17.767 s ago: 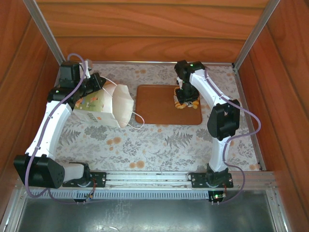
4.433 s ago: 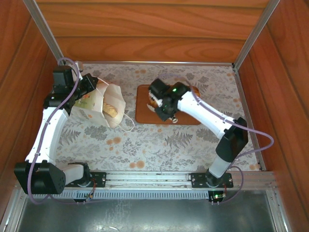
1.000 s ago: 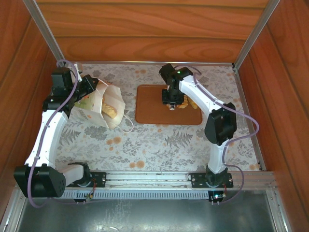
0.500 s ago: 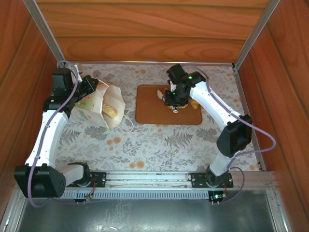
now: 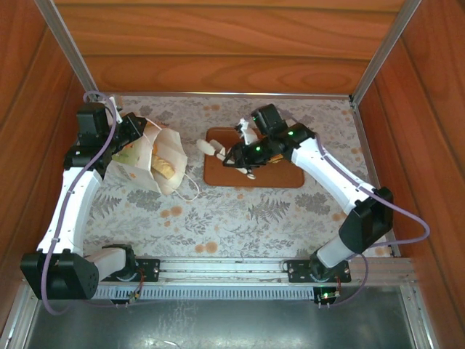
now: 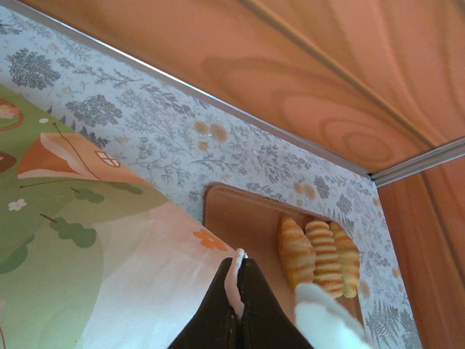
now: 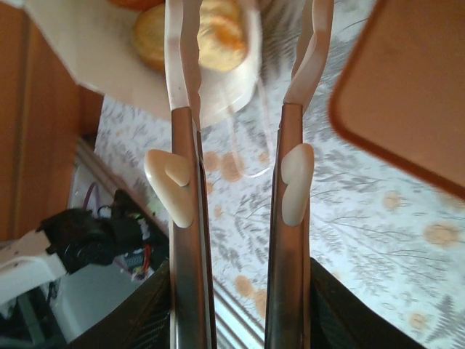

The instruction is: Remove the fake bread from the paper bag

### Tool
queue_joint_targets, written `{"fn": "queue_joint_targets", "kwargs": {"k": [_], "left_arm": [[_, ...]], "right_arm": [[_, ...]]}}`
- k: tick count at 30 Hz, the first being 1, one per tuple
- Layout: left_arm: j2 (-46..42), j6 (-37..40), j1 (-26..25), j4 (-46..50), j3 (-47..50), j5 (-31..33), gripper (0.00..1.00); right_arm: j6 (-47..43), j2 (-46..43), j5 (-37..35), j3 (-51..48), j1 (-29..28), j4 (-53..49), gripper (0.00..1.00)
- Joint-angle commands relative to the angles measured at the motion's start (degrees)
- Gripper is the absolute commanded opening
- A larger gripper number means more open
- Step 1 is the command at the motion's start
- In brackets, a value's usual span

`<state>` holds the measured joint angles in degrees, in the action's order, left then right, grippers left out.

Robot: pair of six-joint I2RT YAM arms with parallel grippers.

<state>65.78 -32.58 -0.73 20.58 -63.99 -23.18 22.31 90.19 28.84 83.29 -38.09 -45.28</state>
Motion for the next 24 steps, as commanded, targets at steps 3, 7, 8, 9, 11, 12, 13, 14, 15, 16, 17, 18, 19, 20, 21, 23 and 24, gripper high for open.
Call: {"fn": "queue_joint_targets", "kwargs": {"k": [3, 7, 8, 9, 11, 12, 13, 14, 15, 16, 17, 18, 19, 20, 21, 23, 24], "left_arm": [[-0.6, -0.6, 0.5, -1.6, -0.2, 0.4, 0.00], [-0.6, -0.8, 0.5, -1.8, -0.1, 0.2, 0.00], [-0.6, -0.8, 0.5, -1.8, -0.2, 0.1, 0.00], [-0.5, -0.9, 0.5, -1.9, -0.3, 0.1, 0.00], [-0.4, -0.8, 0.5, -1.8, -0.4, 0.0, 0.00], [-0.4, -0.8, 0.5, -1.9, -0.3, 0.0, 0.00], [-0.5, -0.9, 0.5, -1.8, -0.2, 0.0, 0.00], [-0.4, -0.8, 0.5, -1.8, -0.2, -0.1, 0.00], [-0.3, -0.9, 0.5, -1.8, -0.2, -0.3, 0.00], [-0.3, -0.9, 0.5, -1.9, -0.2, -0.5, 0.00], [-0.3, -0.8, 0.5, -1.8, -0.3, -0.7, 0.00], [-0.4, -0.9, 0.5, -1.8, -0.1, -0.8, 0.00], [-0.5, -0.8, 0.5, -1.8, -0.1, -0.6, 0.00], [-0.5, -0.7, 0.5, -1.8, -0.2, -0.6, 0.00], [-0.6, -0.7, 0.5, -1.9, -0.1, -0.5, 0.00], [-0.6, -0.7, 0.5, -1.8, -0.1, -0.7, 0.00], [-0.7, -0.8, 0.5, -1.8, 0.0, -0.7, 0.00]], "right_arm": [[-2.2, 4.0, 5.5, 3.2, -4.9, 1.5, 0.44], [-2.2, 8.7, 6.5, 5.4, -7.4, 2.0, 0.44], [-2.1, 9.6, 6.6, 6.0, -7.8, 2.2, 0.44], [-1.7, 10.5, 6.4, 6.5, -8.2, 2.2, 0.44], [-1.3, 12.4, 6.6, 7.7, -8.7, 2.4, 0.44], [-1.2, 13.3, 6.5, 8.2, -9.0, 2.5, 0.44], [-0.9, 13.9, 6.5, 8.7, -9.2, 2.7, 0.45], [-0.7, 14.4, 6.3, 9.1, -9.3, 2.9, 0.45], [-0.2, 15.1, 5.6, 9.5, -9.4, 3.0, 0.46], [0.1, 15.6, 4.8, 9.8, -9.5, 3.2, 0.46], [0.5, 16.1, 4.5, 10.2, -9.5, 3.3, 0.46], [0.7, 16.7, 4.2, 10.6, -9.5, 3.4, 0.47], [1.0, 17.3, 4.0, 11.1, -9.5, 3.4, 0.47], [1.2, 17.9, 4.0, 11.5, -9.5, 3.6, 0.47], [1.5, 18.4, 4.0, 11.9, -9.5, 3.9, 0.47], [1.8, 19.9, 4.0, 13.0, -9.6, 4.0, 0.48], [1.9, 20.7, 4.1, 13.5, -9.6, 4.0, 0.48]]}}
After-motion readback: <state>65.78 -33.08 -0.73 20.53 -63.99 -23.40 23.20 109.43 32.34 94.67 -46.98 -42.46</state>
